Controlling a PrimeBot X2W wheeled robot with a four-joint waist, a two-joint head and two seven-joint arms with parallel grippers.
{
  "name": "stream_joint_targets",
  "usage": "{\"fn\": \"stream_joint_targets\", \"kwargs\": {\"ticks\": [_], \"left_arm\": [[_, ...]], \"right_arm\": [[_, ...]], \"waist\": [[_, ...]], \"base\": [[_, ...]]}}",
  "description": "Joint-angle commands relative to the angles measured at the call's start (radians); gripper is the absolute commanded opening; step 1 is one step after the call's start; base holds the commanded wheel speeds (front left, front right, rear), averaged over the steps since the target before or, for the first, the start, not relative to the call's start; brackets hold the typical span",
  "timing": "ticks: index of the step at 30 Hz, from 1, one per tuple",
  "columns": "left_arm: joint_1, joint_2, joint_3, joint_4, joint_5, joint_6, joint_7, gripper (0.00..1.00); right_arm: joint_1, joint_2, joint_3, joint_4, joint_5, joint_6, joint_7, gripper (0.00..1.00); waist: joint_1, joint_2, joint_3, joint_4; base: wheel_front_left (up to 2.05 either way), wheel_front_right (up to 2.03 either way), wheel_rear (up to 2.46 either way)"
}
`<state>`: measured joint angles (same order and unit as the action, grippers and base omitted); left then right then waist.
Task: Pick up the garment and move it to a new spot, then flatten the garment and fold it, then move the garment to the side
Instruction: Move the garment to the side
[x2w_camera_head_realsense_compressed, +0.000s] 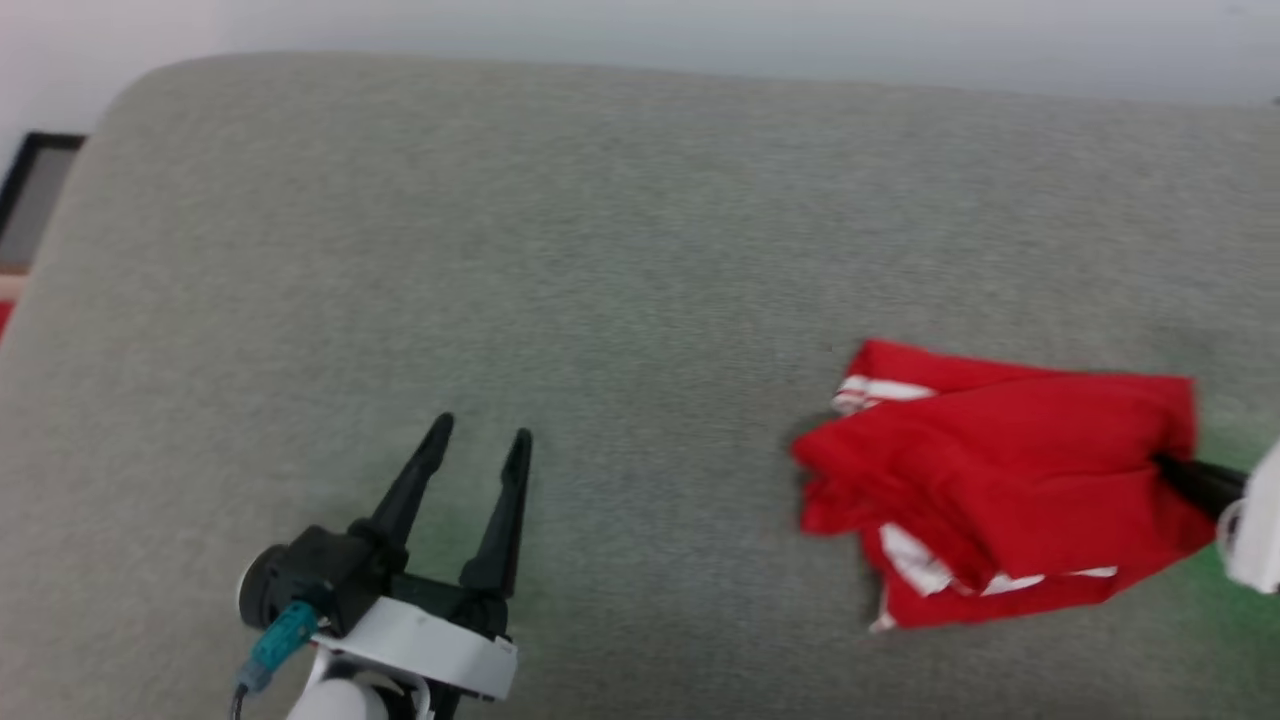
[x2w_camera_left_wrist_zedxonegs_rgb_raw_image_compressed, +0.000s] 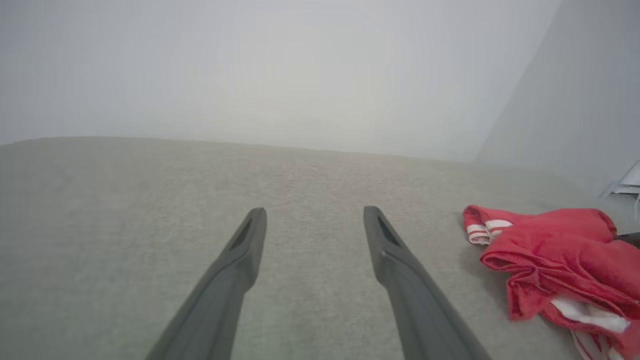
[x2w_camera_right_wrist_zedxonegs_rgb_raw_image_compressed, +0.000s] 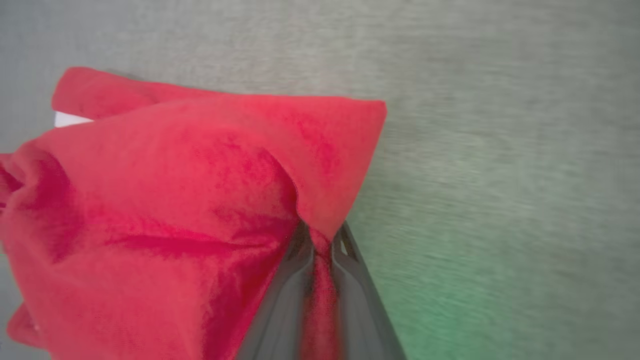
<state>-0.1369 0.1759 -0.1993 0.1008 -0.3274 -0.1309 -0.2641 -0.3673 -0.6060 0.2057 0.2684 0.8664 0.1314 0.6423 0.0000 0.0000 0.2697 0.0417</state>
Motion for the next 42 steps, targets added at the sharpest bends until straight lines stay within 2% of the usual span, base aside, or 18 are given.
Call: {"fn": "stream_joint_targets", "kwargs": {"ticks": [1,9,16,19,27,30,33,42], "left_arm": [[-0.02,0.008,-0.011,-0.008,0.004,0.001,0.001,1.0],[-0.128,0.065,-0.062,-0.02,0.02,0.001,0.001,1.0],[-0.283,0.15,-0.114,-0.025,0.031,0.001,0.001,1.0],[-0.349,0.186,-0.133,-0.029,0.031,0.001,0.001,1.0],[-0.47,0.234,-0.163,-0.028,0.029,0.001,0.001,1.0],[-0.505,0.239,-0.173,-0.033,0.036,0.001,0.001,1.0],[-0.524,0.232,-0.174,-0.04,0.043,0.001,0.001,1.0],[-0.535,0.231,-0.181,-0.05,0.053,0.002,0.001,1.0]], "right_arm": [[0.015,-0.015,-0.023,0.008,0.01,-0.002,-0.024,0.0],[0.019,-0.074,-0.143,0.064,0.025,-0.001,-0.146,0.0],[-0.076,-0.097,-0.201,0.162,-0.04,-0.001,-0.221,0.0],[-0.142,-0.106,-0.225,0.209,-0.079,-0.001,-0.258,0.0],[-0.337,-0.129,-0.24,0.375,-0.202,-0.001,-0.39,0.0],[-0.411,-0.138,-0.23,0.468,-0.271,-0.001,-0.458,0.0],[-0.47,-0.121,-0.232,0.563,-0.331,-0.001,-0.511,0.0],[-0.573,-0.074,-0.221,0.751,-0.393,-0.001,-0.636,0.0]], "waist": [[0.0,0.0,-0.005,-0.079],[0.0,0.0,0.039,-0.21],[0.0,0.0,0.115,-0.279],[0.0,0.0,0.157,-0.292],[0.0,0.0,0.255,-0.3],[0.0,0.0,0.283,-0.296],[0.0,0.0,0.296,-0.293],[0.0,0.0,0.306,-0.288]], "base": [[0.0,0.0,0.0],[0.0,0.0,0.0],[0.0,0.0,0.0],[0.0,0.0,0.0],[0.0,0.0,0.0],[0.0,0.0,0.0],[0.0,0.0,0.0],[0.0,0.0,0.0]]}}
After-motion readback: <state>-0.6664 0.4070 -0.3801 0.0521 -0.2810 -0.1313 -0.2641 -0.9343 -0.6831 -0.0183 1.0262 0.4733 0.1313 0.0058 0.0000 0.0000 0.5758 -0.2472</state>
